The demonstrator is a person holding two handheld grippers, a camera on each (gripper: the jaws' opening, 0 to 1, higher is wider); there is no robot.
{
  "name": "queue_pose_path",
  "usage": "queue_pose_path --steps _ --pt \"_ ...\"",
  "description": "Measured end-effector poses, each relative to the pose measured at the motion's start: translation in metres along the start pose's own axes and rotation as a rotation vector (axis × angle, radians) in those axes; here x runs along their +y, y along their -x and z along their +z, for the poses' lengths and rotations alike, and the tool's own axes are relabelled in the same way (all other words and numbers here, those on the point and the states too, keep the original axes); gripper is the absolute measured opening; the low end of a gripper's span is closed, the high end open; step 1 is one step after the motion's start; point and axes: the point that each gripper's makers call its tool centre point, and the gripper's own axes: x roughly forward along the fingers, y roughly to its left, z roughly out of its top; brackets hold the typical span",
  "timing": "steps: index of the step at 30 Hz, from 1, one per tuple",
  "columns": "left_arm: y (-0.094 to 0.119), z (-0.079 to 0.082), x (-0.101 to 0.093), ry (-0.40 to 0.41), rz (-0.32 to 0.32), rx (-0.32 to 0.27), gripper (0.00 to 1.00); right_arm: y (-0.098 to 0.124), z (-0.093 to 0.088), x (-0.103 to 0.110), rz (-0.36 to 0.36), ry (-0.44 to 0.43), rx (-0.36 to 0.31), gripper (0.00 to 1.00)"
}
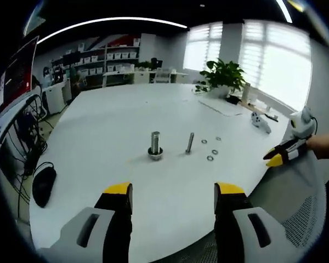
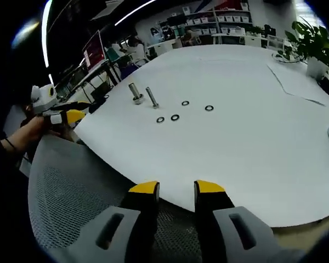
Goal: Place the washer onto the threaded stud by aligning its center hole with the stud, sliding it down to the base, and recovering from edge contact or off-axis alignment until the washer reaches the visible bottom stop.
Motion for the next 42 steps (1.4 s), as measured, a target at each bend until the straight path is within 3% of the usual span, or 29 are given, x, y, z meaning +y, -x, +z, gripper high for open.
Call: queue_pose_path --steps 5,11,16,25,29,33,42 --pt "-0.002 -0.005 0.005 -0.022 0.031 0.019 0.59 -0.002 0.009 0.001 0.075 0.05 0.059 0.28" --pt "-0.007 -0.015 0.006 -0.052 0.057 0.059 0.58 -0.012 0.043 -0.004 0.122 0.109 0.058 0.29" --pt "-0.01 -0.02 0.009 -0.118 0.08 0.094 0.54 -0.028 0.068 -0.006 0.149 0.162 0.067 0.29" --pt "-0.013 -0.024 0.024 -0.121 0.132 0.101 0.5 -0.058 0.098 0.0 0.196 0.326 0.141 0.29" --pt "-0.013 -0.026 0.028 -0.159 0.153 0.115 0.48 -0.074 0.103 0.0 0.194 0.442 0.204 0.29" --pt "-0.011 -0.029 0.038 -0.123 0.195 0.125 0.47 -0.087 0.104 0.003 0.21 0.536 0.246 0.3" --pt "-0.015 -0.044 0.032 -0.125 0.163 0.189 0.41 -0.116 0.079 -0.007 0.225 0.819 0.431 0.29"
